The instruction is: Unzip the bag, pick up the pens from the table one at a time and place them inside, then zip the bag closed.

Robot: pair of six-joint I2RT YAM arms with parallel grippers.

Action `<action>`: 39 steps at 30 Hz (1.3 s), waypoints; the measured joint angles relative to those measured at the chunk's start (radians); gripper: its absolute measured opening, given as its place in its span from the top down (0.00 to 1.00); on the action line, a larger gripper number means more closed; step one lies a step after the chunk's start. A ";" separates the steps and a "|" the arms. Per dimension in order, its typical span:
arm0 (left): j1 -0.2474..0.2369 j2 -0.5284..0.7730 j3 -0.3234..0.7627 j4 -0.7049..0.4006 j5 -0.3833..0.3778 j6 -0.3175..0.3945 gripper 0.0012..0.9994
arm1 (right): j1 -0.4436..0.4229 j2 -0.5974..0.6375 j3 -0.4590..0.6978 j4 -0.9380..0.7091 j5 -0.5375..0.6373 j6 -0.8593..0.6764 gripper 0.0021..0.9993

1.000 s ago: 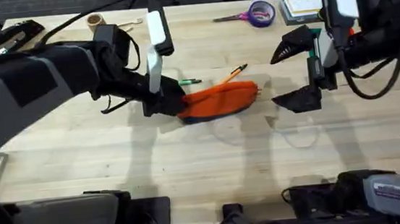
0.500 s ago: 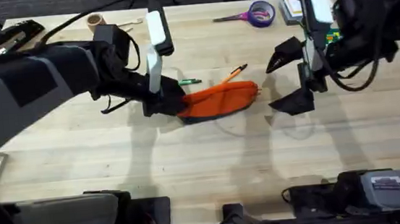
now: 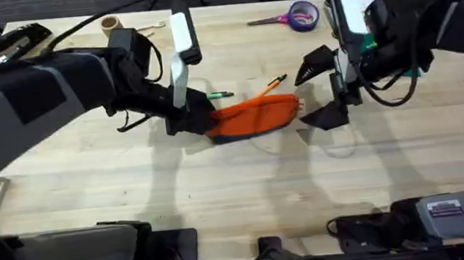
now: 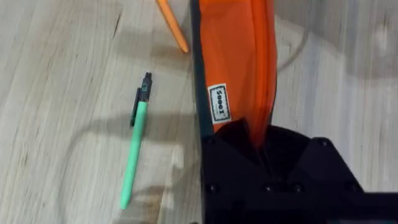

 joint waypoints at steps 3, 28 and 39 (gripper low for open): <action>0.000 0.000 0.000 0.000 0.000 0.000 0.96 | 0.009 0.000 0.000 0.007 0.000 0.000 0.08; 0.000 0.000 0.000 0.005 -0.001 0.000 0.96 | 0.010 0.030 0.001 0.004 0.001 -0.003 0.97; 0.000 0.000 0.000 0.005 -0.004 0.000 0.96 | 0.010 0.006 0.001 0.007 0.002 -0.003 0.97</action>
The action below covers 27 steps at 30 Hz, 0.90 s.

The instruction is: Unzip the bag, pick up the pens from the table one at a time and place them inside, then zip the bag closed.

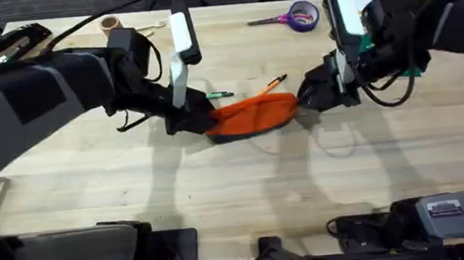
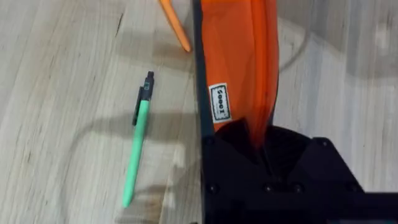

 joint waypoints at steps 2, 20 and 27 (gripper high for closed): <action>0.000 0.000 0.000 0.001 0.000 0.000 0.96 | 0.000 -0.023 0.000 0.003 0.001 0.000 0.97; 0.003 0.000 0.000 0.000 0.005 0.000 0.96 | 0.035 -0.169 0.000 0.037 -0.009 -0.006 0.97; 0.013 0.000 0.000 -0.013 -0.030 0.000 0.96 | 0.173 -0.169 0.000 0.165 0.000 -0.012 0.97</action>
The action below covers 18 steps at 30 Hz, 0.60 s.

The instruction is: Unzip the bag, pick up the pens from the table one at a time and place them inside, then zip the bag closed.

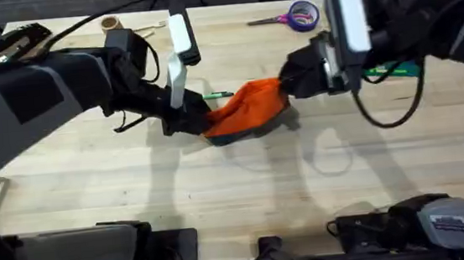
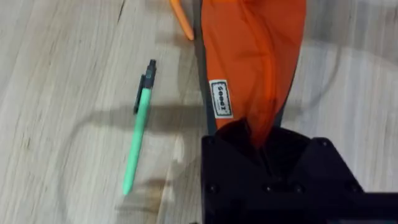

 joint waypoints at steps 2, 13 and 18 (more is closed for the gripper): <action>0.003 0.000 0.000 -0.004 -0.006 0.000 0.96 | 0.044 -0.002 0.000 0.026 0.001 0.000 0.97; 0.004 0.000 0.000 -0.018 -0.052 0.000 0.96 | 0.226 -0.002 0.013 0.090 -0.001 0.000 0.97; 0.010 0.000 0.000 -0.026 -0.068 0.000 0.96 | 0.287 -0.002 0.024 0.121 -0.017 0.000 0.97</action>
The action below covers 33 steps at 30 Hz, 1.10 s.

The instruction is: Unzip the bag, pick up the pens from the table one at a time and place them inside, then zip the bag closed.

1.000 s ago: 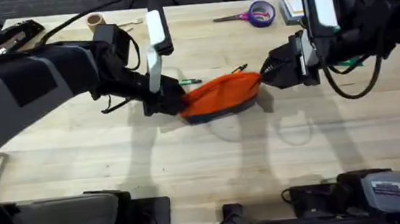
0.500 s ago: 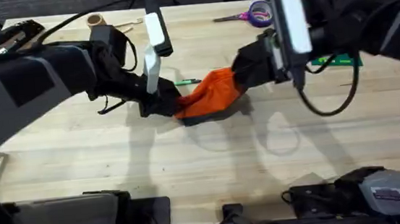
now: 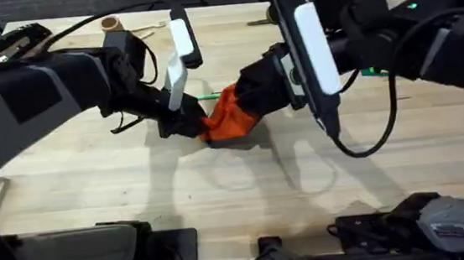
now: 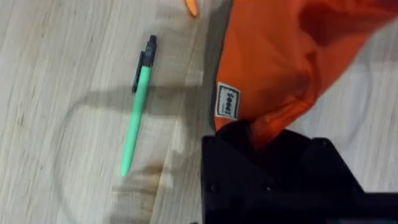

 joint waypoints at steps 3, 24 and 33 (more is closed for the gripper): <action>0.002 0.000 0.000 0.000 -0.007 0.000 0.96 | 0.027 0.000 0.002 0.005 -0.022 0.000 0.97; 0.000 0.000 0.000 0.009 -0.003 0.000 0.96 | 0.012 0.000 0.002 -0.001 -0.087 -0.003 0.72; -0.006 0.000 0.000 0.034 0.025 0.005 0.96 | -0.050 0.000 -0.006 -0.028 -0.096 -0.006 0.00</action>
